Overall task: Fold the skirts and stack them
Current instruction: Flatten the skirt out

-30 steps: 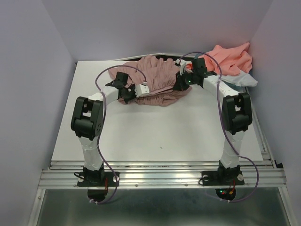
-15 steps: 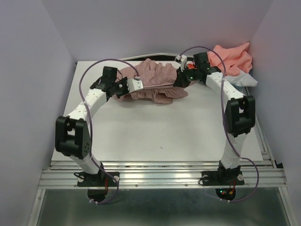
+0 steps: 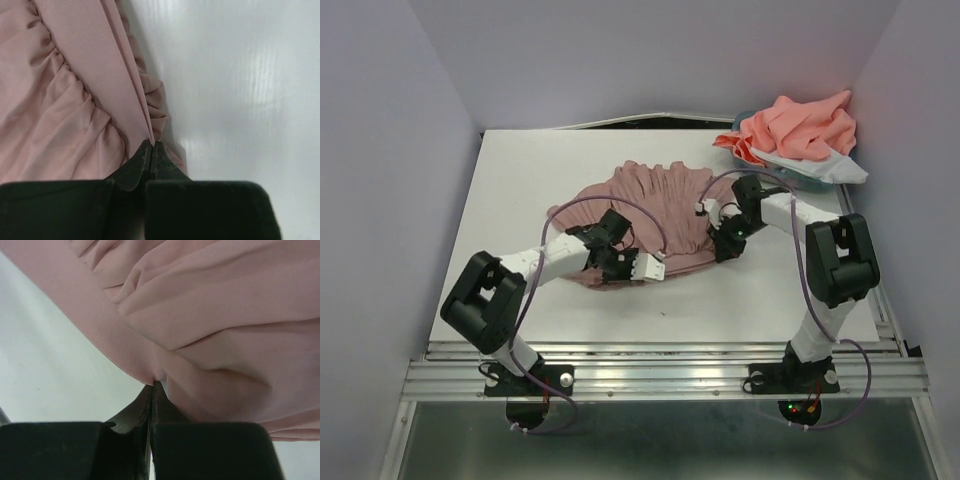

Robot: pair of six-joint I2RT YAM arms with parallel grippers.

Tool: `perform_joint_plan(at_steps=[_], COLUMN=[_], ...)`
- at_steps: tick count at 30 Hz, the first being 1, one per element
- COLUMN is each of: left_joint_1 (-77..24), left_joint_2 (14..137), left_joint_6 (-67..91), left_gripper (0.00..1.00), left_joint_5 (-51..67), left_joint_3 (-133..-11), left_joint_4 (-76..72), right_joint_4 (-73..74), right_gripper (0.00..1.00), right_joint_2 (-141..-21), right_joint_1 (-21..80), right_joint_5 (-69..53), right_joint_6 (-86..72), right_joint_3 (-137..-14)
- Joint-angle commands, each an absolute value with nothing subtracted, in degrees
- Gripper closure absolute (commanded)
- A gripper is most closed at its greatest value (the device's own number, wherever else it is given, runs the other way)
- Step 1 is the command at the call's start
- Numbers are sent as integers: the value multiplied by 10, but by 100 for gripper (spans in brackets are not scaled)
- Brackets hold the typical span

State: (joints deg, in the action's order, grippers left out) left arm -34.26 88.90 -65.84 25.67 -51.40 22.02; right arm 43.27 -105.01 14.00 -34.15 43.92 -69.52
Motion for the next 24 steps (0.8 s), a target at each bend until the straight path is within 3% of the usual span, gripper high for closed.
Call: perform_joint_plan(at_steps=[1,5,6,8,9,10,11,14,18,24], left_joint_1=[-417,-506,-518,-539,-539,-538,-532,-482,-367,-251], left_joint_2=[910,936,940,947,943,937,922,884,865,955], left_joint_6=[-528,-442,-429,-389,-379,-374,-394,-439,-447,-414], left_gripper=[100,99,89,78,63,59,46,38,40,45], left_joint_5=[263,278,279,283,287,287,289,306,314,306], left_joint_3=[-568,-612,-620,-649,-657,-667,-684,-707,-749,-794], left_joint_4=[216,192,186,178,180,192,208,256,277,233], right_joint_4=[411,372,367,361,360,361,363,373,387,441], right_gripper=[99,99,96,87,75,64,38,13,9,11], right_joint_2=[-1012,-1025,-1029,-1039,-1040,-1040,-1036,-1013,-980,-1006], right_joint_1=[113,79,79,74,74,74,68,68,68,62], right_joint_5=[-242,-194,-181,-153,-149,-144,-135,-121,-96,-126], right_joint_6=[481,468,468,461,445,438,424,419,412,324], right_joint_3=[-690,-715,-721,-734,-750,-759,-768,-789,-803,-931])
